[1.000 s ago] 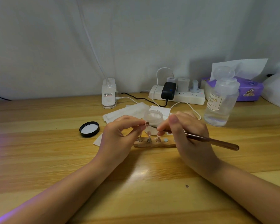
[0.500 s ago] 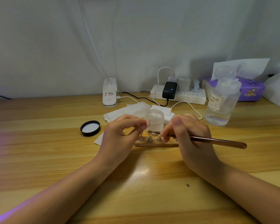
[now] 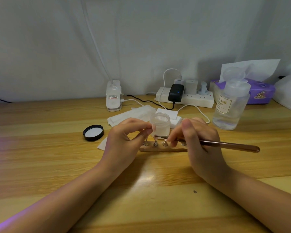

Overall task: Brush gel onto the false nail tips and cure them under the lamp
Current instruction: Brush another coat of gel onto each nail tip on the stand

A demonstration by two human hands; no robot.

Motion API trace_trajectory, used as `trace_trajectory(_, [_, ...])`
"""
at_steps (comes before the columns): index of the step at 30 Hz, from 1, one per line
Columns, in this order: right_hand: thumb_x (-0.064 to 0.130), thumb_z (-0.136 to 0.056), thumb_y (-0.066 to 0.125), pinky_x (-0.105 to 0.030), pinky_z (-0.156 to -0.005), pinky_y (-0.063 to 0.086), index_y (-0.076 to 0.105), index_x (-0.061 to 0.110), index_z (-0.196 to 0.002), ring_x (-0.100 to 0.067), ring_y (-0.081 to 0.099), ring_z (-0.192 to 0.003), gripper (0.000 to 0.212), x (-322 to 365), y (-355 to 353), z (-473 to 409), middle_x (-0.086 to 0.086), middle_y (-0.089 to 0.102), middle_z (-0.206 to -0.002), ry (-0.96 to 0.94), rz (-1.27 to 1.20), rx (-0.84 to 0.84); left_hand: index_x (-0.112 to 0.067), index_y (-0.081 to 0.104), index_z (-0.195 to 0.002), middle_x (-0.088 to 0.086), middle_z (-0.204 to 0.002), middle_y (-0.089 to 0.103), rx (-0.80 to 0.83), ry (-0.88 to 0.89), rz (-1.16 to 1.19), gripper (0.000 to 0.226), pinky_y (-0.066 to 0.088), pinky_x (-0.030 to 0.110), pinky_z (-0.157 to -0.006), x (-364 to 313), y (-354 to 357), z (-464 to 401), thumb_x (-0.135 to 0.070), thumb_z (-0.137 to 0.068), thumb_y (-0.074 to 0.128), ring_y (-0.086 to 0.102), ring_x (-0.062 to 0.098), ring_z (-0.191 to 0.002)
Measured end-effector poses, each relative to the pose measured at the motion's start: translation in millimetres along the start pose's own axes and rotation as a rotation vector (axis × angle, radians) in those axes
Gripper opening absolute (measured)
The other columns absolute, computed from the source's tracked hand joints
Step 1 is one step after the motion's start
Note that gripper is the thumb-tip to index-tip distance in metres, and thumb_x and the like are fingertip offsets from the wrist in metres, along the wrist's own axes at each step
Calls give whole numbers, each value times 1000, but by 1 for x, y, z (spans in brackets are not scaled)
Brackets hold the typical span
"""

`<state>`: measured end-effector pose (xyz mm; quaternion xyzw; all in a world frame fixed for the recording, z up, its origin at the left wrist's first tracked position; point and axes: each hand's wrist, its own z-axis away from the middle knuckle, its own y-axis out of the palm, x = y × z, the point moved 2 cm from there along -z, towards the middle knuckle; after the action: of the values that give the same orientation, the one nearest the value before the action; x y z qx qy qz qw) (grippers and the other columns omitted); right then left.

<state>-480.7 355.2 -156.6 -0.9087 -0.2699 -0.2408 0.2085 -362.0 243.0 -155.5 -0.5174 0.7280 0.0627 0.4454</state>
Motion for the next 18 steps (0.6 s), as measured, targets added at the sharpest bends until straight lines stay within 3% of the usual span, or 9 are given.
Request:
trace_trajectory(8, [32,-92,30,-48,-74,46,64,11,-73,-8,61,-74,44,0,4,-2,7,63,-69,125,-10,50,-19,69,-93,-9,-86,67,5,-10,-5,22,44,9,-72,-1,-1,0,-3,-78,68,61,2,-82])
trace_trajectory(14, [30,-92,30,-35,-71,42,62,14,-64,-7,59,-61,45,2,2,0,2,60,-58,132,-87,22,-16,69,-96,-7,-87,67,12,-29,9,22,43,8,-73,-3,-1,-1,-4,-77,68,60,2,-83])
trace_trajectory(18, [31,-92,29,-29,-70,43,61,18,-70,-5,60,-66,41,2,1,-1,3,62,-64,138,-101,-9,-16,69,-97,-6,-88,67,22,-35,6,22,44,9,-74,-3,-1,0,-5,-78,67,61,3,-84])
